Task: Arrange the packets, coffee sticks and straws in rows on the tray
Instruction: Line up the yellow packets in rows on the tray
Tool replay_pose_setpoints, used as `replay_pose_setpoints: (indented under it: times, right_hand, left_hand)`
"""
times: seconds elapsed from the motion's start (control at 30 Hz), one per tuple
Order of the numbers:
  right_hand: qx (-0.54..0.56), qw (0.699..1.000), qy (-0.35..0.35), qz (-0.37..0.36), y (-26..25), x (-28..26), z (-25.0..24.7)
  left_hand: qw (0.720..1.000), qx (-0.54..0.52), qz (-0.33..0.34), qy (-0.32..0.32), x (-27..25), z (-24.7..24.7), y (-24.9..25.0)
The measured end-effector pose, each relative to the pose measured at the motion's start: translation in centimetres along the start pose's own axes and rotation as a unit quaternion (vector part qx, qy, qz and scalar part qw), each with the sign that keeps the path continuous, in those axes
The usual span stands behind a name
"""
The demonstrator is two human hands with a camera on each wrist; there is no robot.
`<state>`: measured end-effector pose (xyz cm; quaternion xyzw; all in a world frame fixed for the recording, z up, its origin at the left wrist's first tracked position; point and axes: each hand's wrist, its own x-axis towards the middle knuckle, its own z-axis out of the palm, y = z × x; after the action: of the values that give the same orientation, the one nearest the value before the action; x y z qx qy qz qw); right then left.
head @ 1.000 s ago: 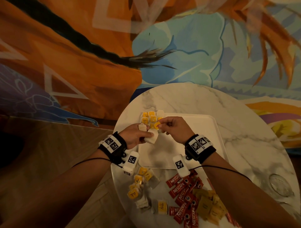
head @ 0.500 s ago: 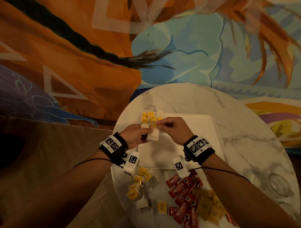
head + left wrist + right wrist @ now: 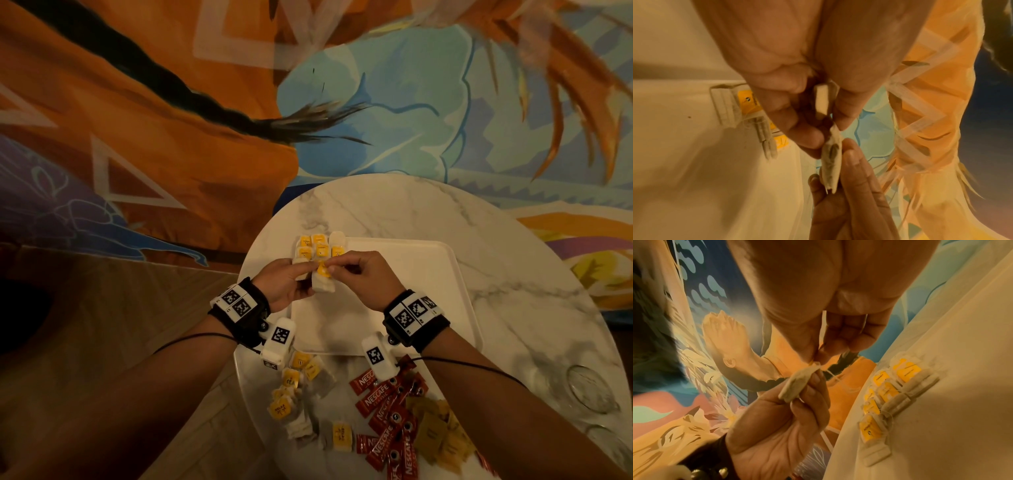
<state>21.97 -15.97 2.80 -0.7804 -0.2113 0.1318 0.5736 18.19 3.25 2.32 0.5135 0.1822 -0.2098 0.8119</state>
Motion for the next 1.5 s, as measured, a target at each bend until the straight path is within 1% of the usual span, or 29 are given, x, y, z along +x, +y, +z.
replay_pose_setpoints:
  times: [0.17,0.23,0.33,0.4,0.5,0.67,0.77,0.87,0.97,1.03,1.17,1.37,1.5]
  right_hand:
    - [0.006,0.999,0.022,0.035,0.8,0.4,0.1]
    - [-0.008,0.999,0.01,0.046,0.8,0.5,0.1]
    - [-0.036,0.998,-0.027,0.052,0.6,0.5,0.0]
    - [-0.037,0.997,-0.035,0.065,0.5,0.6,-0.2]
    - [-0.055,0.995,-0.022,0.079,0.6,0.9,-0.5]
    - [-0.133,0.985,-0.002,0.107,2.1,1.6,-1.3]
    - [-0.169,0.976,-0.029,0.134,2.9,1.6,-1.3]
    - [-0.178,0.97,-0.066,0.154,3.0,1.6,-0.8]
    - [-0.186,0.963,-0.103,0.165,2.9,1.9,0.0]
    - [-0.195,0.959,-0.113,0.171,2.9,2.4,0.5]
    - [-0.226,0.952,-0.096,0.183,3.1,3.3,1.2]
    - [-0.297,0.937,-0.075,0.17,3.1,3.6,2.1]
    - [-0.31,0.93,-0.072,0.184,3.2,3.6,2.4]
  left_hand:
    - [0.999,0.036,0.013,-0.018,-0.1,-0.2,-0.1]
    - [0.998,0.054,0.017,-0.019,0.0,-0.3,-0.1]
    - [0.998,0.062,0.016,-0.013,0.1,-0.4,0.0]
    - [0.998,0.058,0.016,-0.01,0.3,-0.4,-0.1]
    - [0.999,0.034,0.007,0.009,0.5,-0.7,-0.1]
    - [0.999,0.003,-0.014,0.052,0.4,-2.1,0.0]
    - [0.997,-0.009,-0.028,0.068,0.3,-2.9,0.1]
    - [0.997,-0.019,-0.031,0.071,0.2,-3.5,0.0]
    - [0.998,-0.009,-0.028,0.056,0.0,-3.5,0.0]
    - [0.999,0.0,-0.029,0.044,-0.2,-3.3,-0.1]
    - [0.999,0.018,-0.033,0.035,-0.5,-2.8,-0.3]
    - [0.998,0.037,-0.036,0.041,-0.6,-2.6,-0.3]
    - [0.997,0.052,-0.041,0.048,-0.4,-2.6,-0.4]
